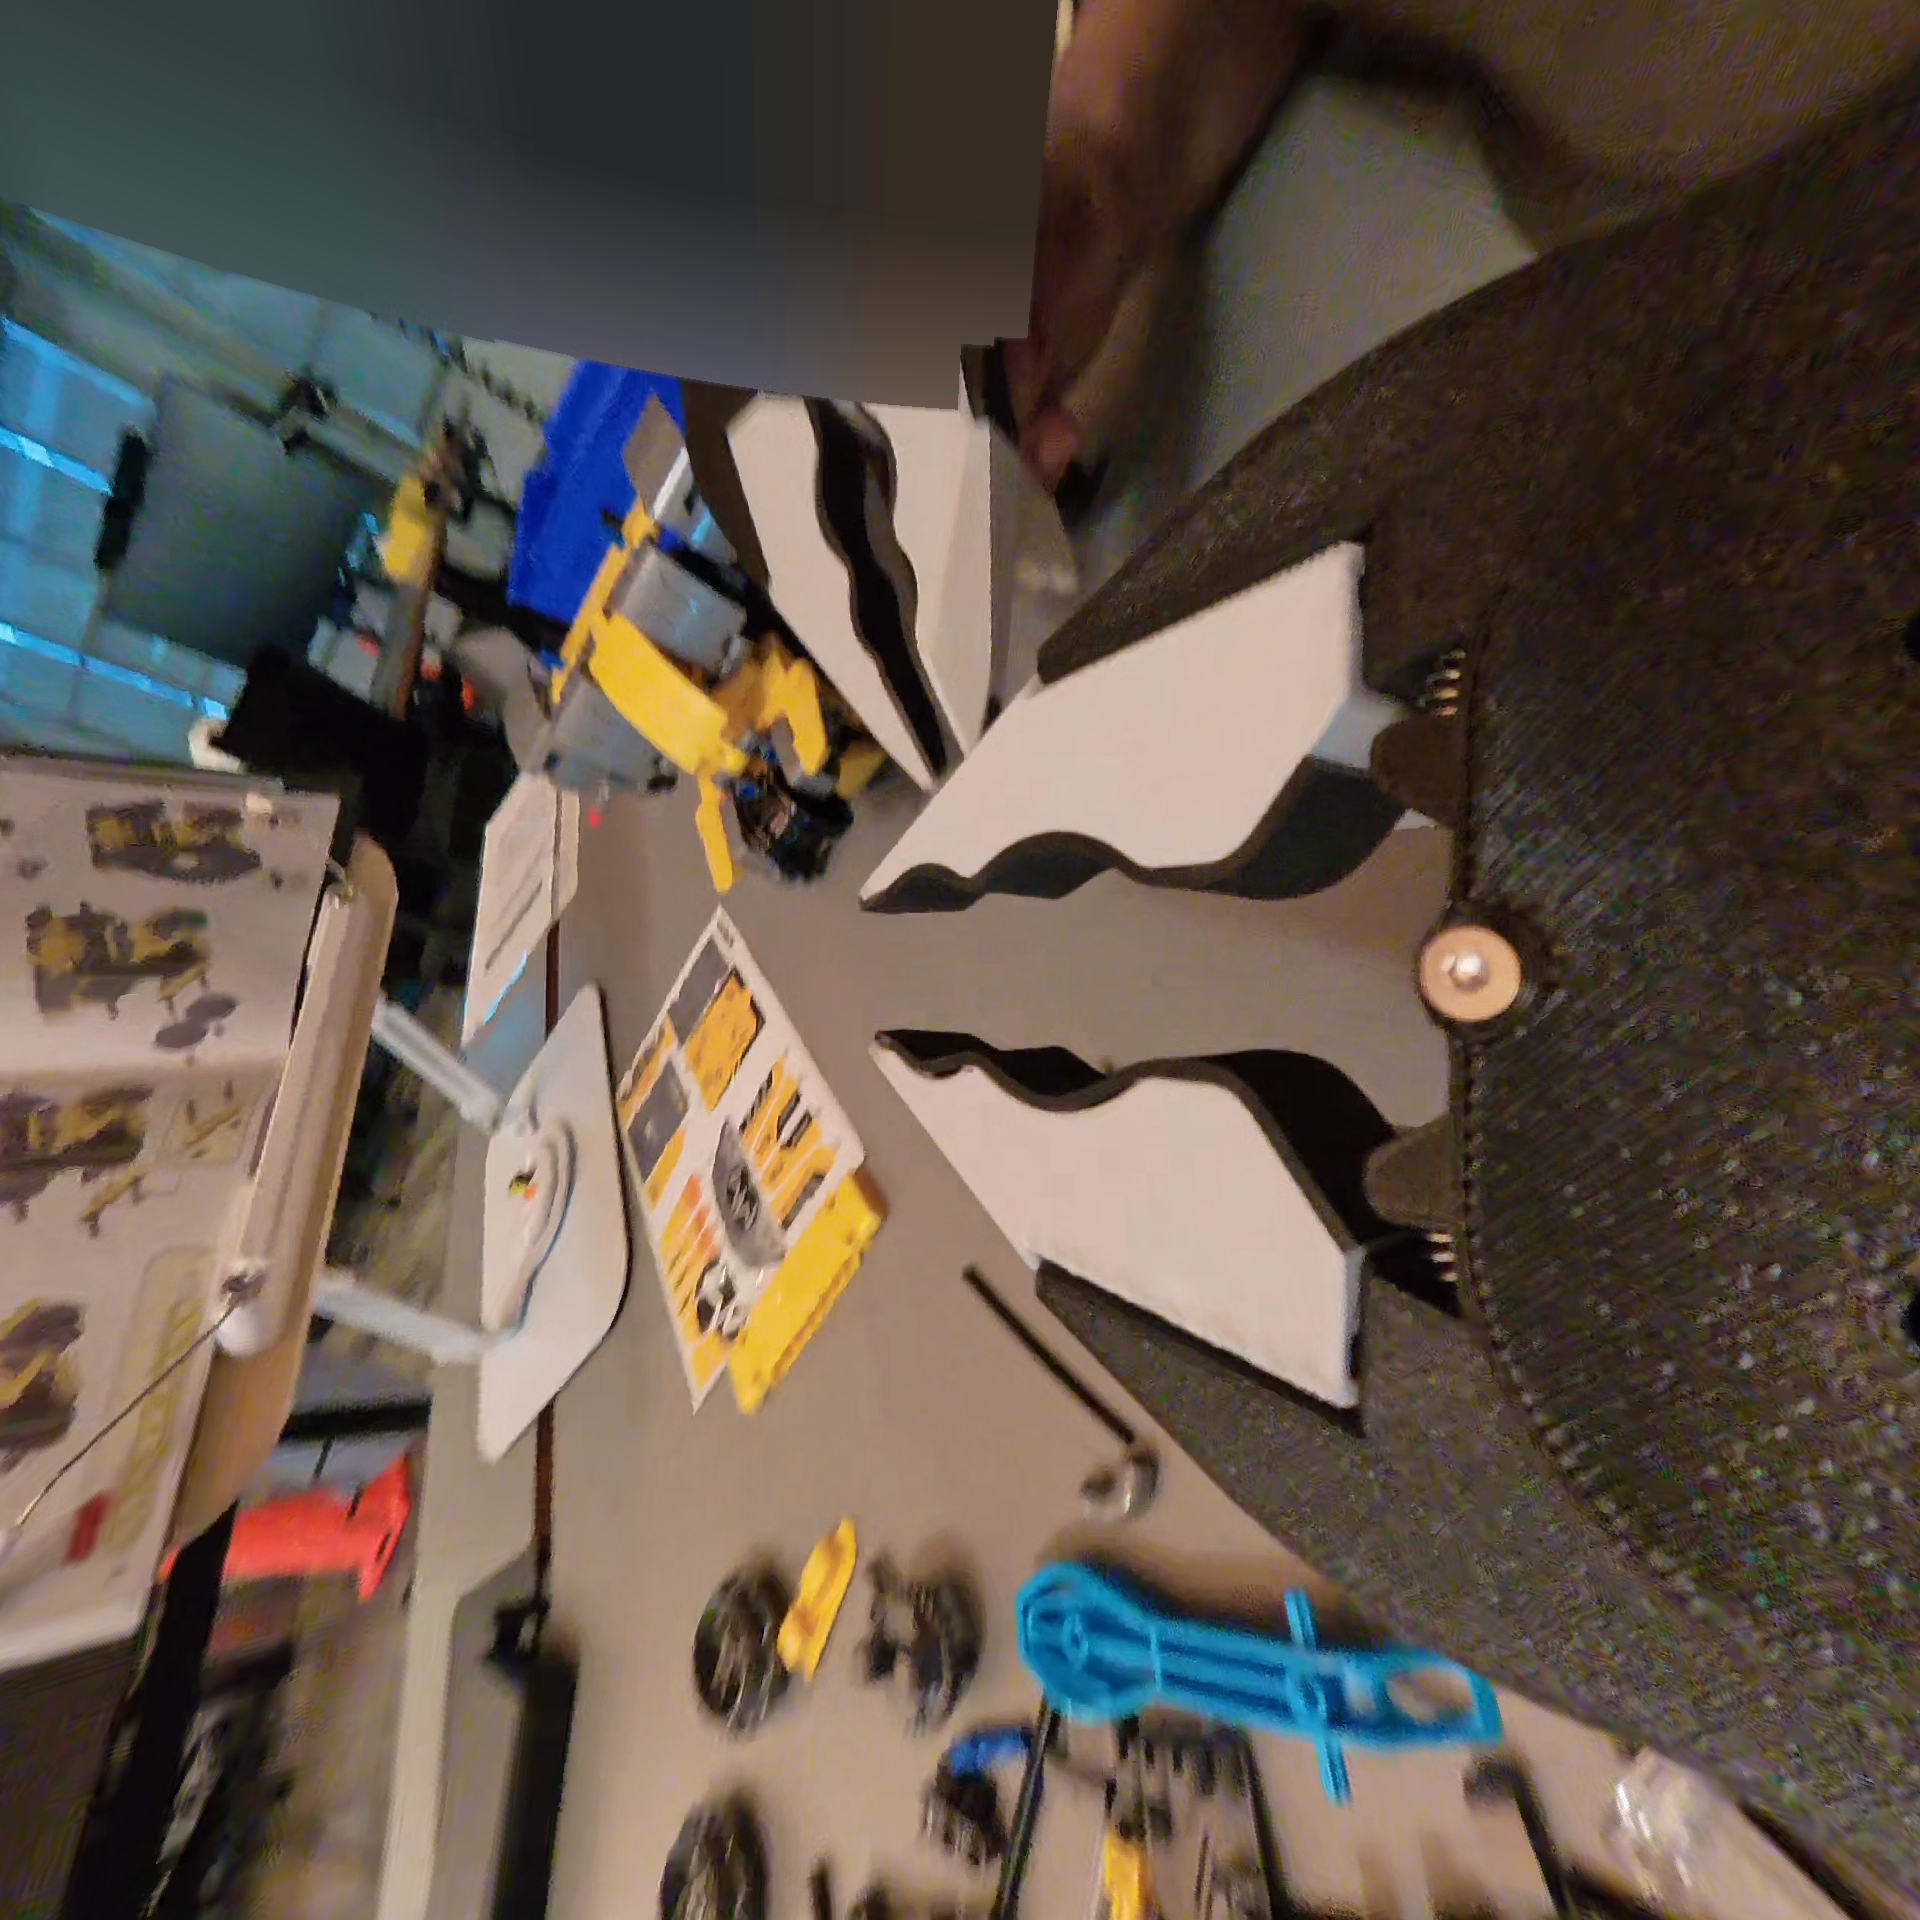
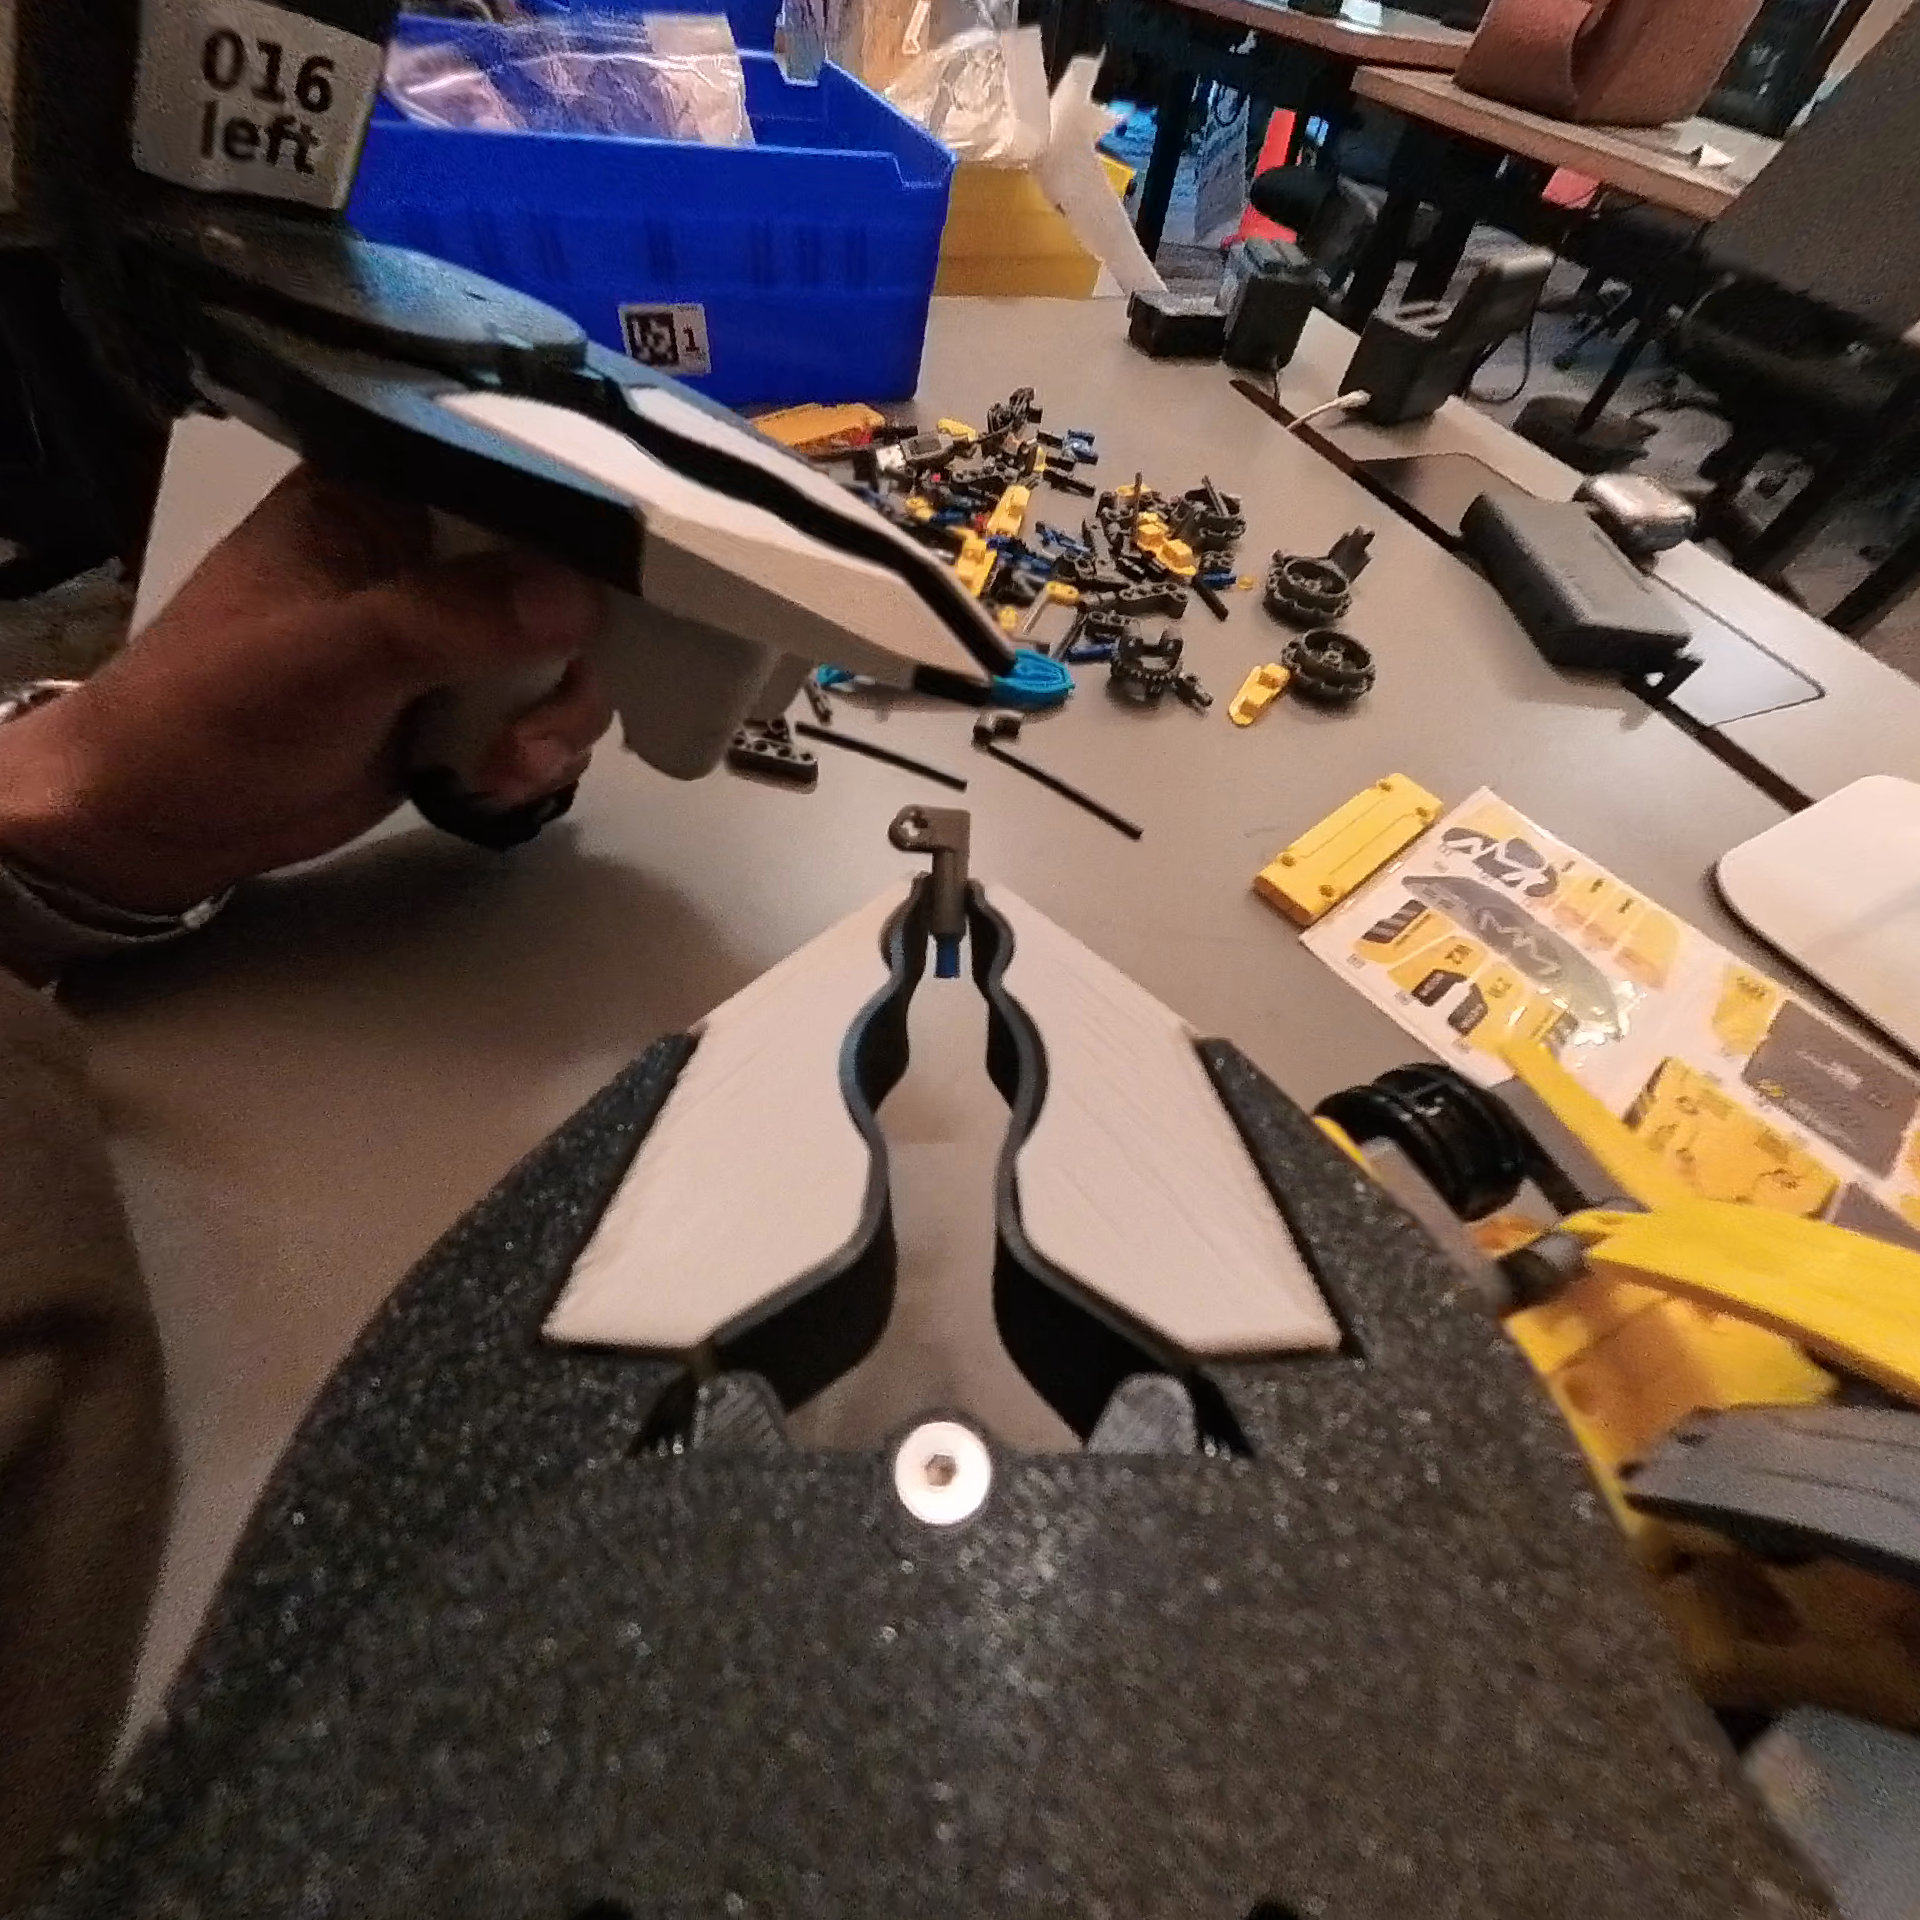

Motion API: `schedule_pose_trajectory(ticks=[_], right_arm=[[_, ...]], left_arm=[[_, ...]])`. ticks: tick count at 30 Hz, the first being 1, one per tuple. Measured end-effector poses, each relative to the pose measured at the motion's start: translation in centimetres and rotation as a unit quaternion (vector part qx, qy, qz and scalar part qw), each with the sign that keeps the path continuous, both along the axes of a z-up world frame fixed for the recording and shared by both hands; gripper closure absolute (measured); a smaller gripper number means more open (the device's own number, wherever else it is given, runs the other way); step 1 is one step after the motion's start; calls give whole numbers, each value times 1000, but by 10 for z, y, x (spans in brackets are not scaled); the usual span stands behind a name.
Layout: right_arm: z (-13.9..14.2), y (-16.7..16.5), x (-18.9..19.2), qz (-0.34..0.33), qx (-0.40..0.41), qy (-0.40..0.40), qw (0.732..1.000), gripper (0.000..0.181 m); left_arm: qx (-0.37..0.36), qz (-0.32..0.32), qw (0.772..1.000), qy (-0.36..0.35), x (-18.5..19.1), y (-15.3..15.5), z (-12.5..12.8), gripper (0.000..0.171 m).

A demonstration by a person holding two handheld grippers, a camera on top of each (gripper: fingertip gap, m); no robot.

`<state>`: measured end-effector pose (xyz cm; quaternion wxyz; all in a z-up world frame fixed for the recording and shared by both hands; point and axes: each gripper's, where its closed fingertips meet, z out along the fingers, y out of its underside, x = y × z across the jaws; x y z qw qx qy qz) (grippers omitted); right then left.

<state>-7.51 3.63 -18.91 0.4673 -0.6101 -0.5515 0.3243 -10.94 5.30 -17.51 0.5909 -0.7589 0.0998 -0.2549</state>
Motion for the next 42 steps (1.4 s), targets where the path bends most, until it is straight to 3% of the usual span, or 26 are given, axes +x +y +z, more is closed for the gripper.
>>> schedule_pose_trajectory(ticks=[2,5,7,11,15,17,21,29,36,42], right_arm=[[8,-2,3,9,8,1,1000,175],[12,-1,10,18,33,-14,999,175],[10,1,15,20,51,-27,998,175],[5,-3,15,28,43,-15,999,175],[1,-6,19,26,18,-1,999,175],[2,-4,21,22,10,9,1000,175],[6,-5,20,29,-27,28,999,175],[1,-4,19,20,8,9,1000,175],[2,-5,19,16,35,4,999,175],[6,-1,21,8,45,7,999,175]], left_arm=[[9,44,998,49,-9,6,-2,153],[26,72,991,111,-9,10,-3,171],[51,80,990,103,-6,12,7,171],[54,26,998,31,11,16,24,171],[85,46,991,98,11,22,21,171],[84,24,993,75,19,17,19,171],[80,57,995,32,2,14,22,171],[53,44,997,45,11,15,9,171],[36,-4,995,-91,10,9,18,168],[10,-50,987,-154,18,5,18,171]])
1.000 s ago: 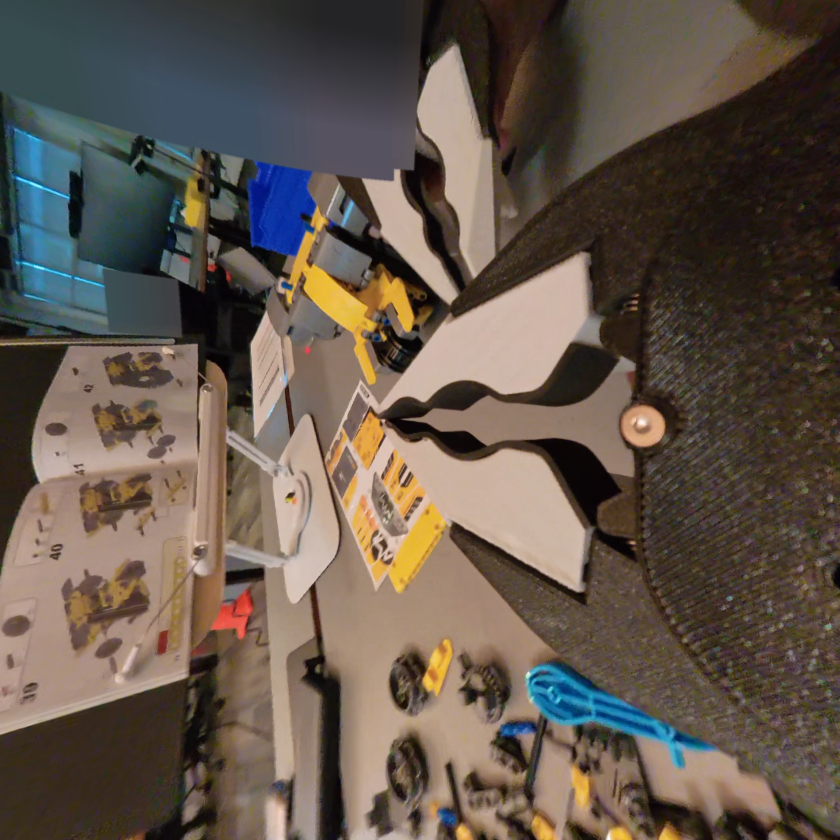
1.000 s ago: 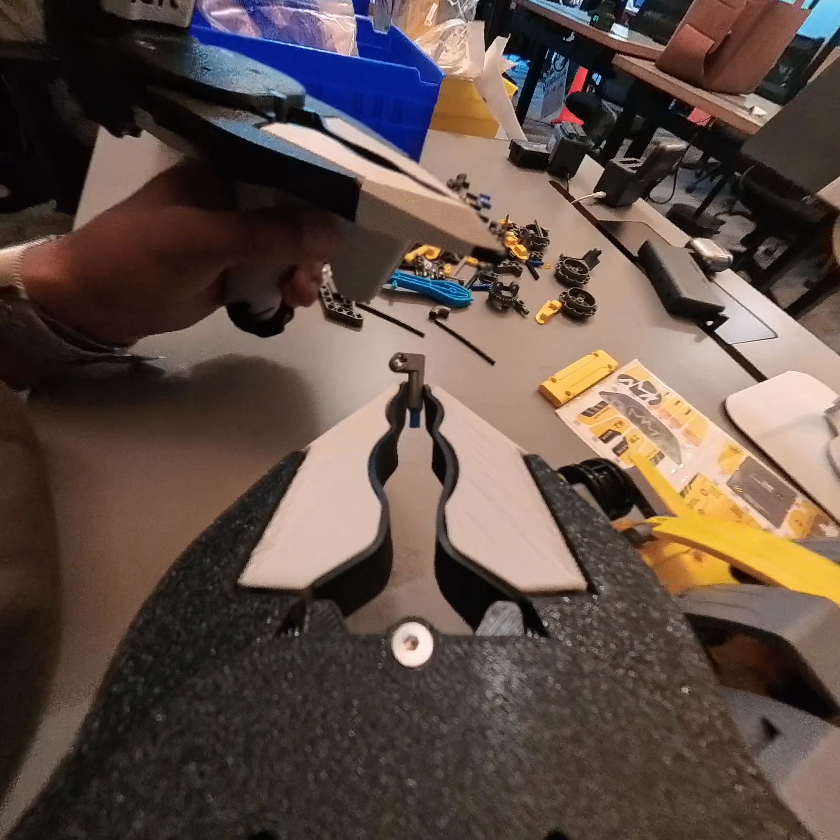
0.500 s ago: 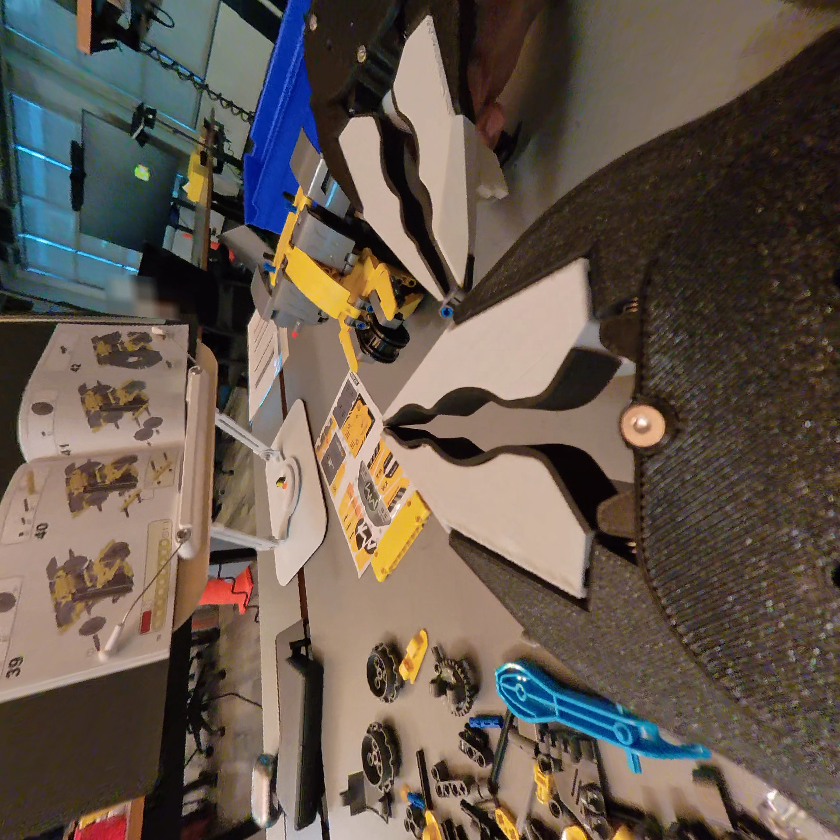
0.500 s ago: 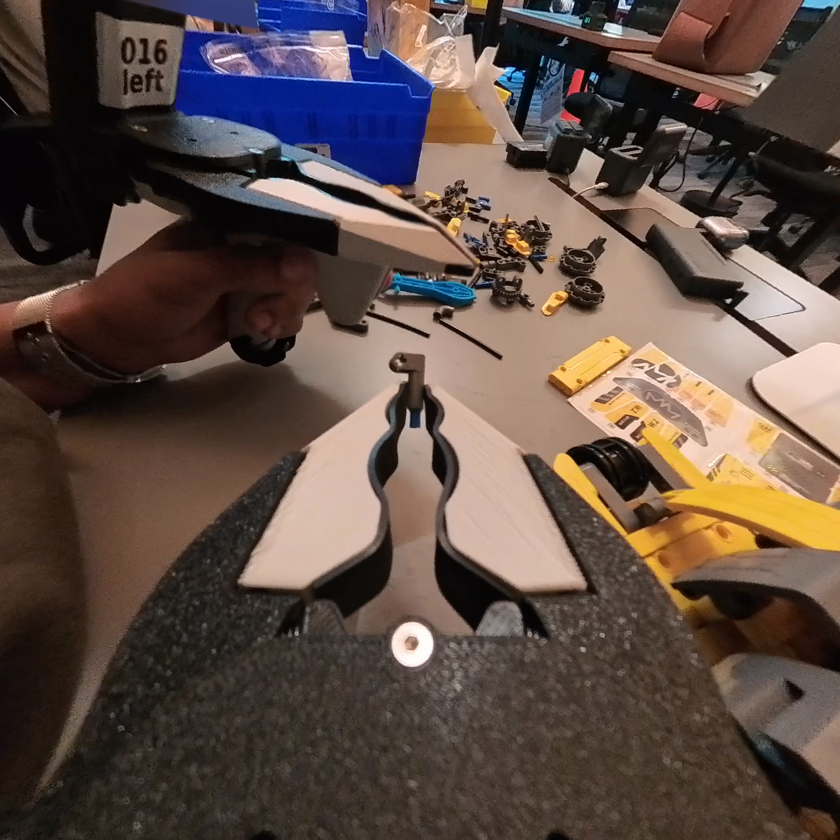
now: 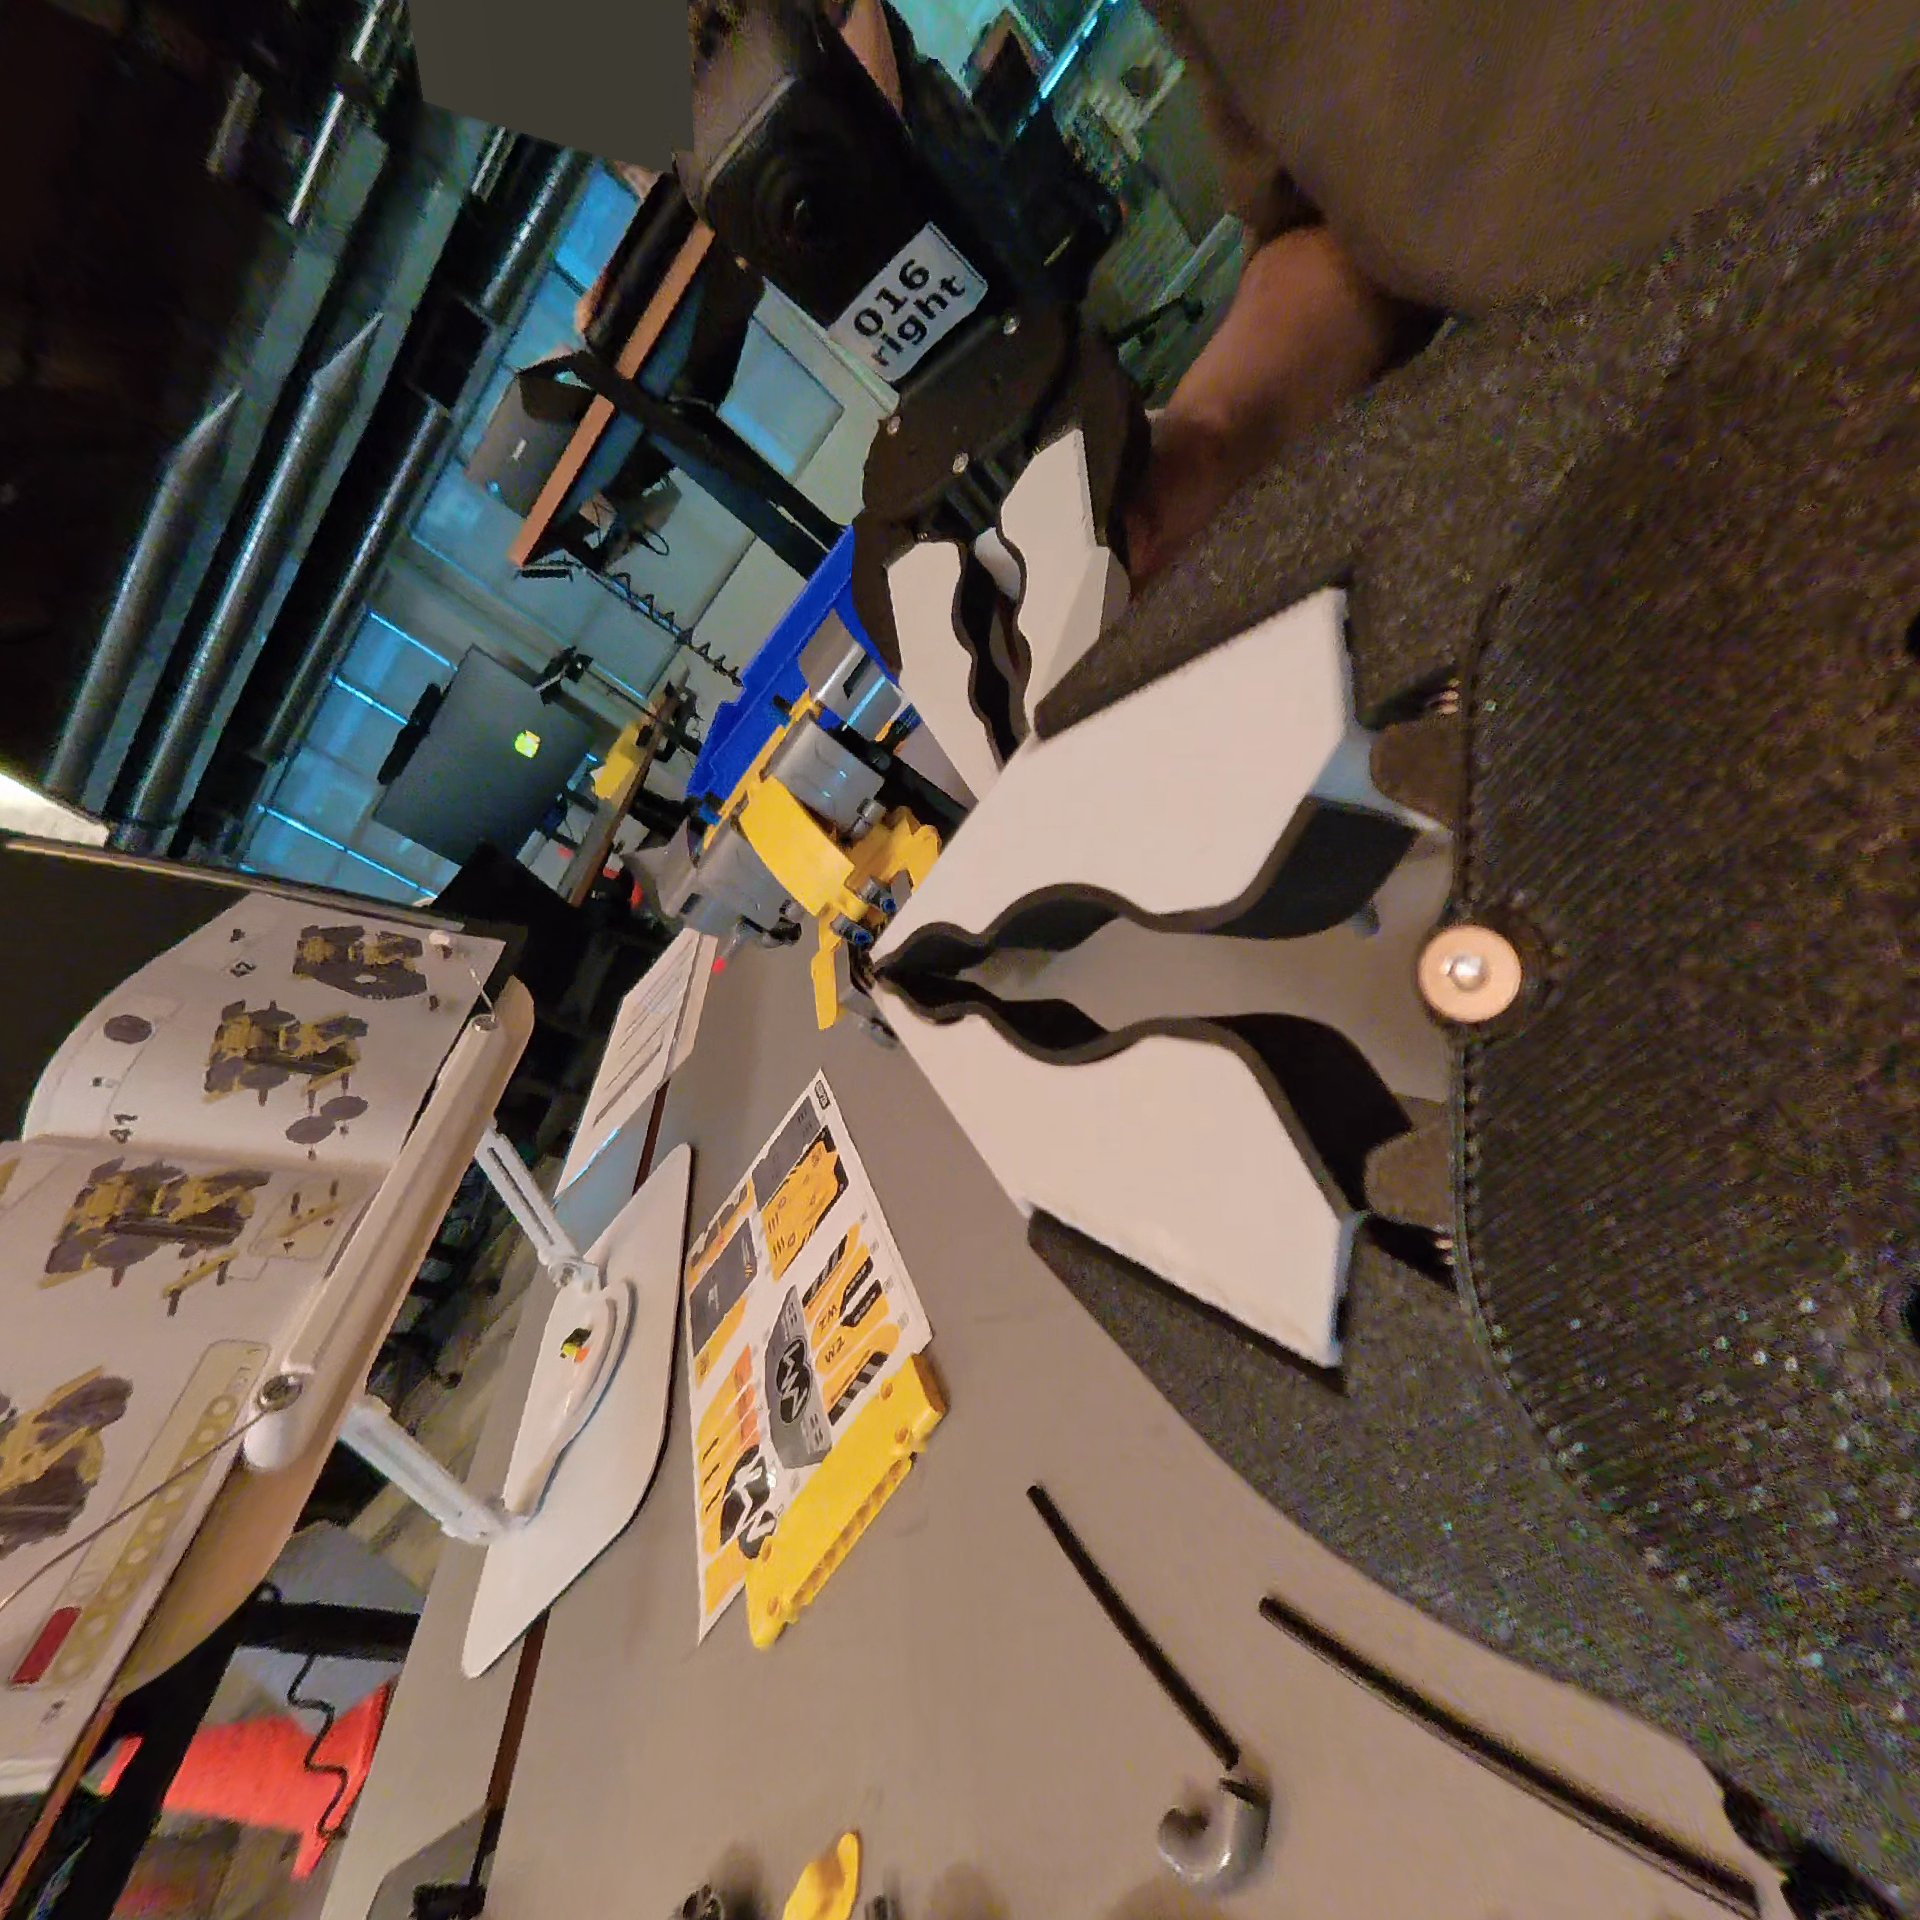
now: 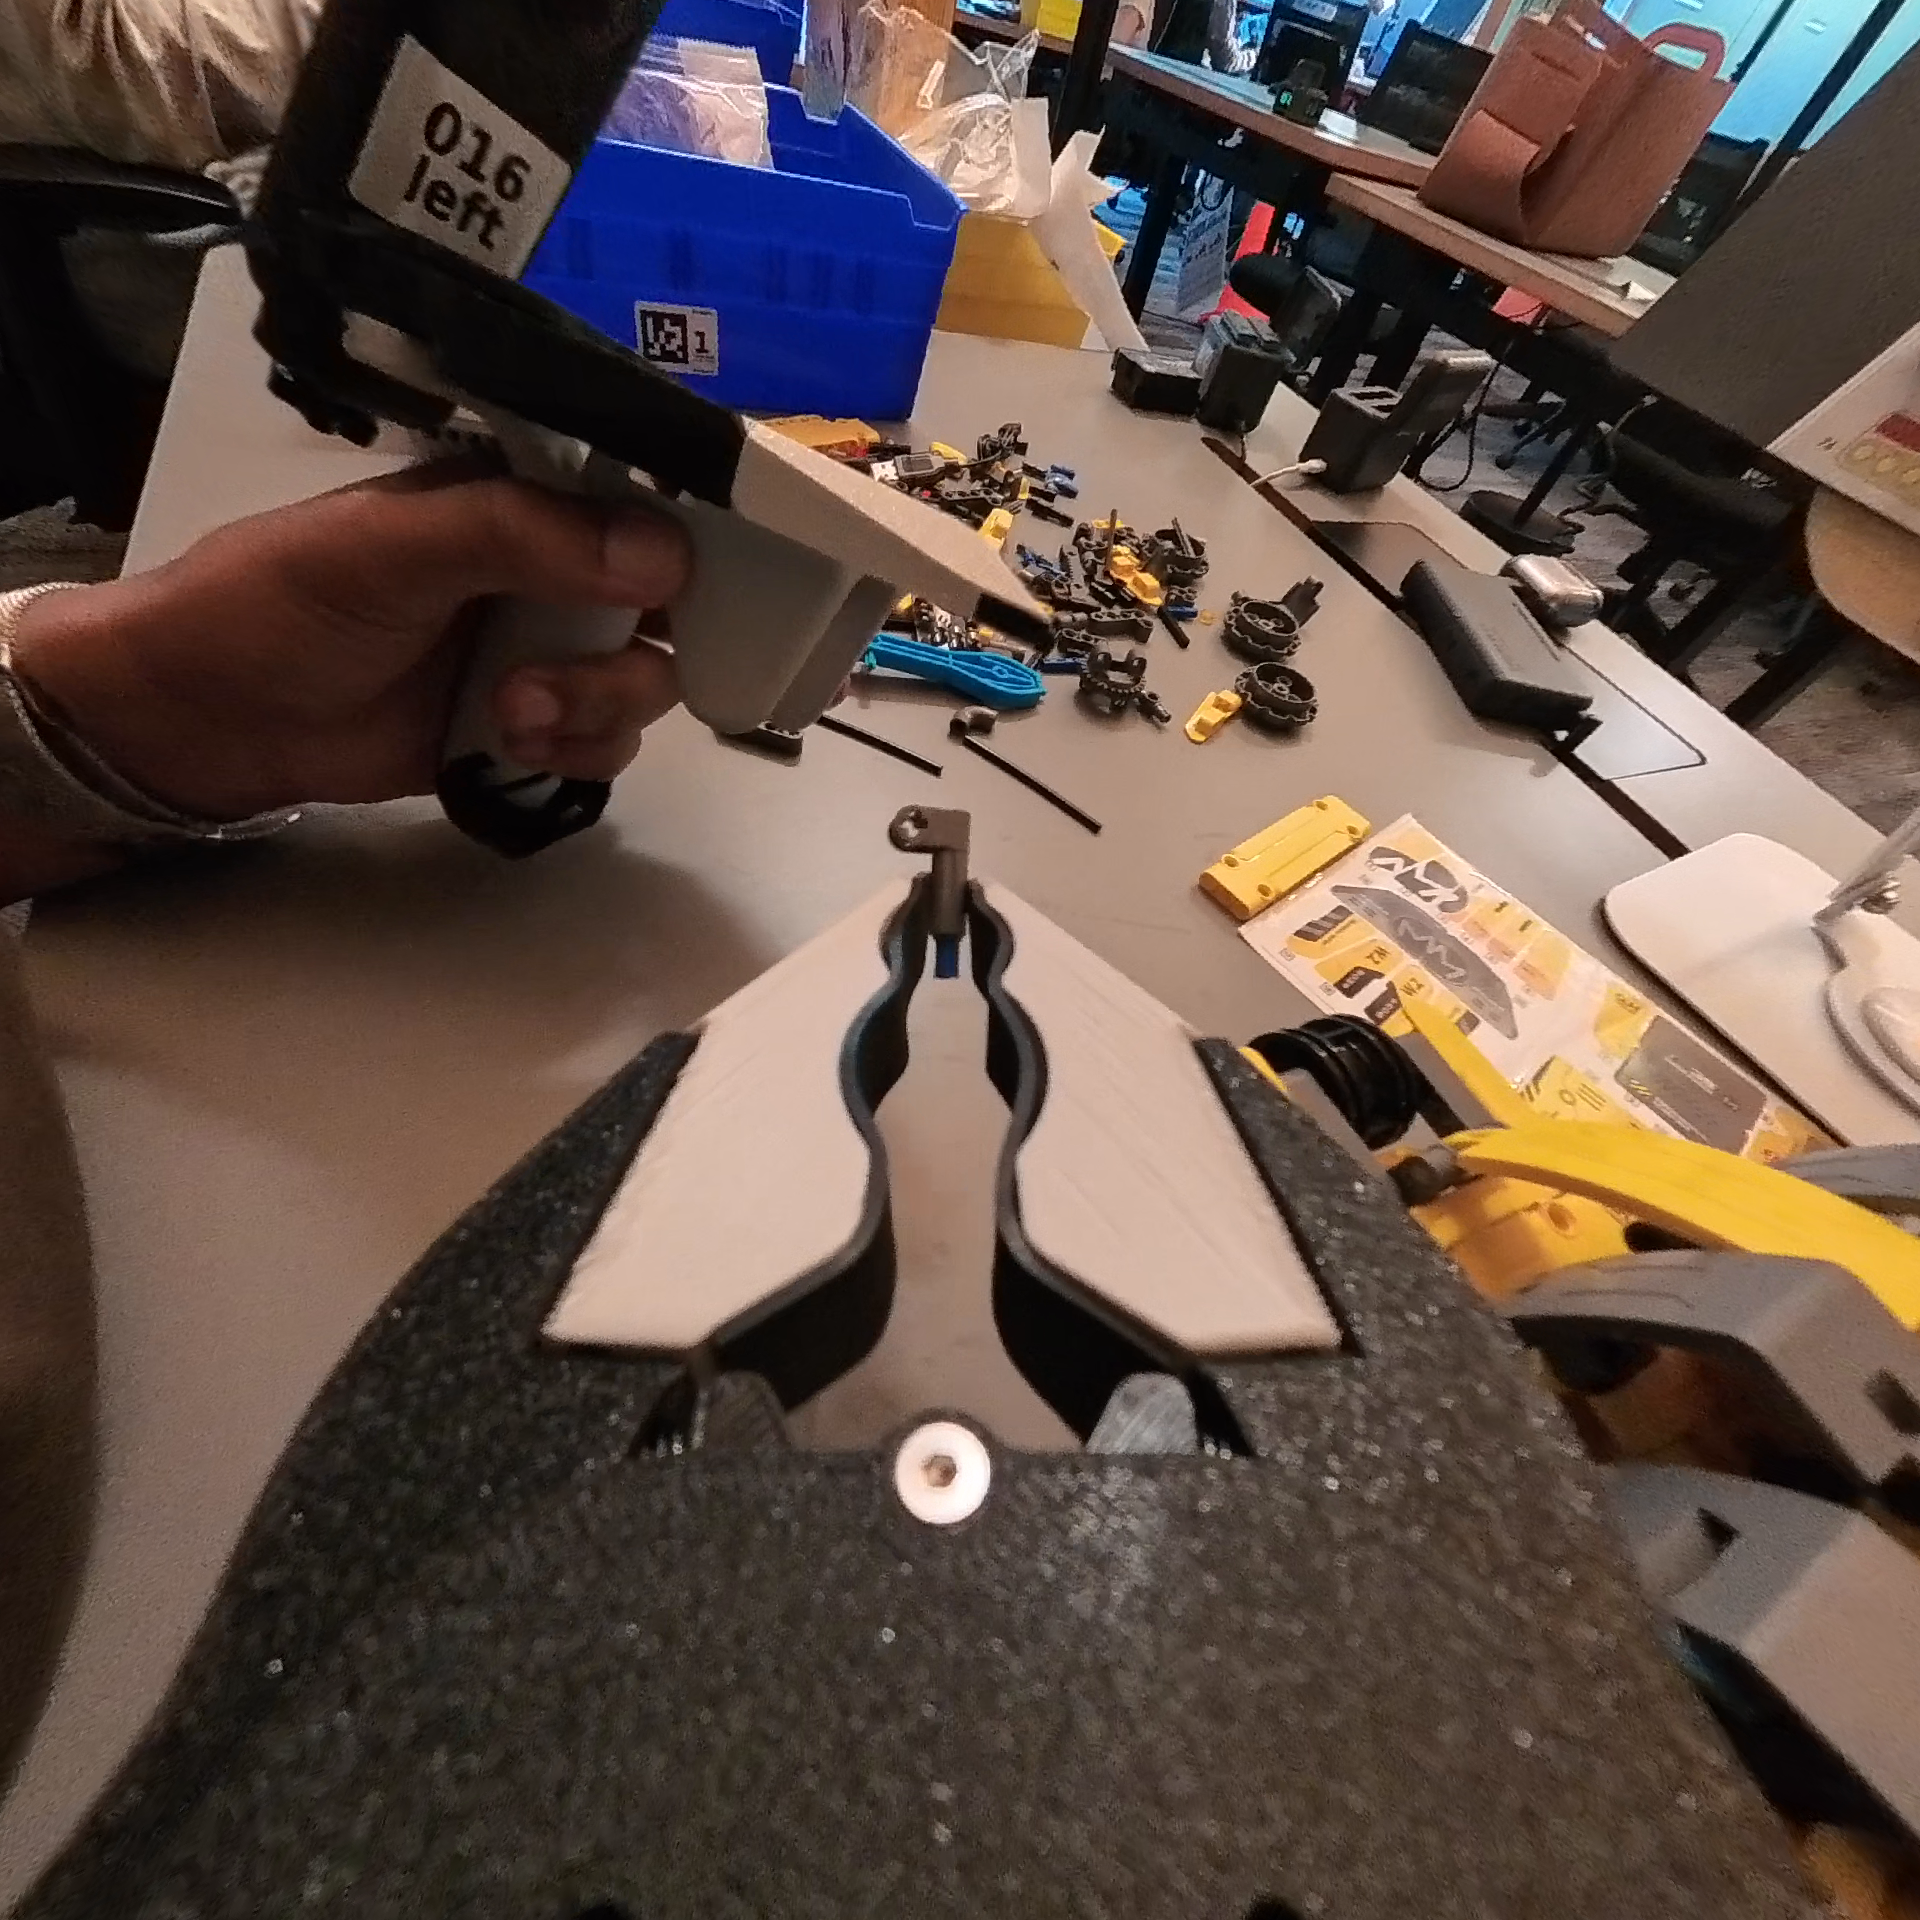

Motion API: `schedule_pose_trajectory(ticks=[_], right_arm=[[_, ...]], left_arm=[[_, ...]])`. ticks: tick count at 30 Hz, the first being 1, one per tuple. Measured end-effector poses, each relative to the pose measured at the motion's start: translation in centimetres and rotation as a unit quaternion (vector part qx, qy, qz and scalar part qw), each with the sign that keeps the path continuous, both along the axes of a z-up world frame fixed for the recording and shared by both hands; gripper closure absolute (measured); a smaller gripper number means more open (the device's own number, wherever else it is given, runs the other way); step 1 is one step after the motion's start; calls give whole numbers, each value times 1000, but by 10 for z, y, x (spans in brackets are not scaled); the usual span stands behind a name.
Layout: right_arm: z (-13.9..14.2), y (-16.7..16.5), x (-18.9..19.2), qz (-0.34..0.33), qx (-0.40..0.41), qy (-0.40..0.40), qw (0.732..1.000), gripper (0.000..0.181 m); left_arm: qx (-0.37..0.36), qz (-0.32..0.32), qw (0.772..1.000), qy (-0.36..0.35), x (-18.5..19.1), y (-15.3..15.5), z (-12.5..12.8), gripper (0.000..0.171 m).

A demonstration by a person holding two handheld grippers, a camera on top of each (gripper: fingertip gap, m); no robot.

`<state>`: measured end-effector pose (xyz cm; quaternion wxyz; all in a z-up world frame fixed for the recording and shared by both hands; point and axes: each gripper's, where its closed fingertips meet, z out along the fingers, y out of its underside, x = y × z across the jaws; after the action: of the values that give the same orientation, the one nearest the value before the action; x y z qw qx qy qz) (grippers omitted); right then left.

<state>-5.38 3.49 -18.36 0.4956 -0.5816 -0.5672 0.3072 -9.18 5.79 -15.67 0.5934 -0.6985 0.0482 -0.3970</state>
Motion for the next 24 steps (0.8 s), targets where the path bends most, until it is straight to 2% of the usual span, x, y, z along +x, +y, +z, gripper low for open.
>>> schedule_pose_trajectory(ticks=[11,18,24], right_arm=[[-4,0,-1,1,1,-4,1000,175],[-7,3,-10,13,10,19,1000,175],[-17,14,-21,-22,37,-9,999,175]], left_arm=[[-15,-1,999,49,7,2,-11,171],[22,39,998,-41,-22,-2,11,171],[29,40,998,-48,-21,-5,14,171]])
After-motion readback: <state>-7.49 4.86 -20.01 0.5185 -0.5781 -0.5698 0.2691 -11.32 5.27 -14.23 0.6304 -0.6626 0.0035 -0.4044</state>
